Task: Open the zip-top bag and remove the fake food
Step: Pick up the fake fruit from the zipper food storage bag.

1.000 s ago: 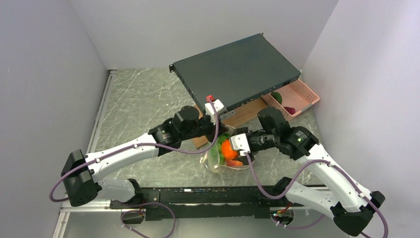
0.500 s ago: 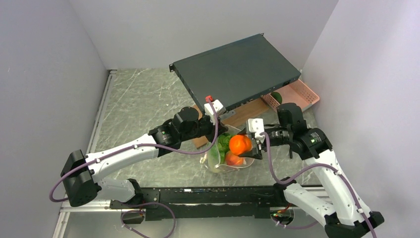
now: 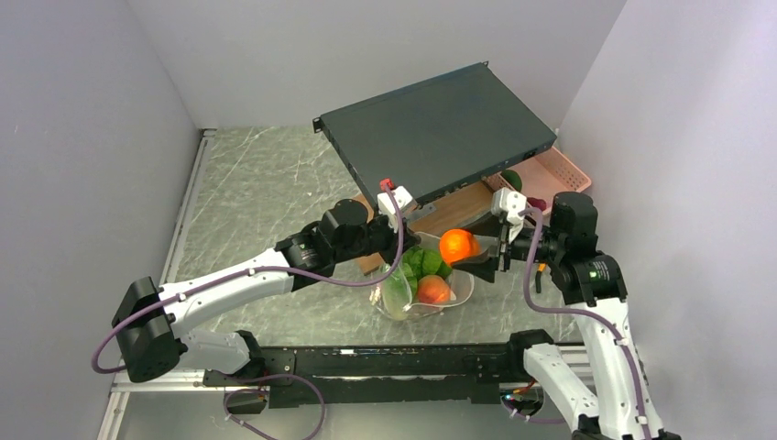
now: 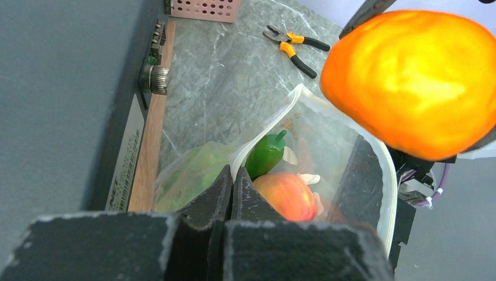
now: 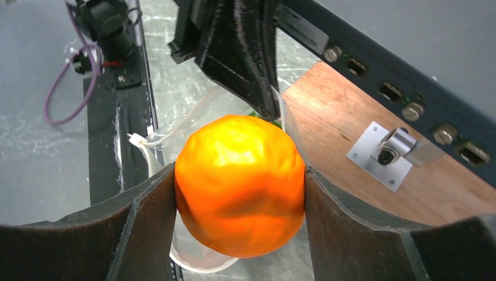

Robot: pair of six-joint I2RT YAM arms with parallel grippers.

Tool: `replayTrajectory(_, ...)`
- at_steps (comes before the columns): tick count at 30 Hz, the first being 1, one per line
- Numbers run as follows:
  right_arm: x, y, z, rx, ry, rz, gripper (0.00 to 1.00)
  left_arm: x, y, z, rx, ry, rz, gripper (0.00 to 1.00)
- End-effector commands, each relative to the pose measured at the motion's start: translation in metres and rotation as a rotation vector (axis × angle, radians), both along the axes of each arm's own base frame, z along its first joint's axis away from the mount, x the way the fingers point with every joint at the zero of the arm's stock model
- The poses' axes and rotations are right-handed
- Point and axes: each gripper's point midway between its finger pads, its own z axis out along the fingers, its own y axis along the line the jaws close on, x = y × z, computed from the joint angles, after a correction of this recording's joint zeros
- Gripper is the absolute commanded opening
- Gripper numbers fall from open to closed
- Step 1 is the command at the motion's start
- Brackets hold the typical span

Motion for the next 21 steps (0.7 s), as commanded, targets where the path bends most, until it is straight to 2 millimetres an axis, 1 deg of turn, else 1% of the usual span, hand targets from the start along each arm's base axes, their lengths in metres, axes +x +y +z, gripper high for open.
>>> replayTrajectory(1, 0.003, -0.001, 0.016, 0.117, 0.053, -0.025, 0.01, 0.027, 0.025, -0.012, 0.029, 0.031, 0.17, 0.0)
replayTrajectory(6, 0.009, -0.008, 0.015, 0.182, 0.124, -0.078, 0.0, 0.027, 0.027, -0.011, 0.031, 0.024, 0.169, 0.0)
replayTrajectory(7, 0.014, -0.013, 0.015, 0.193, 0.132, -0.109, 0.0, 0.027, 0.027, -0.011, 0.031, 0.022, 0.168, 0.0)
replayTrajectory(13, 0.027, -0.025, 0.013, 0.24, 0.18, -0.198, 0.0, 0.025, 0.029, -0.013, 0.035, 0.018, 0.166, 0.0)
replayTrajectory(21, 0.047, -0.044, -0.003, 0.281, 0.257, -0.332, 0.0, 0.024, 0.032, -0.014, 0.042, 0.004, 0.162, 0.0)
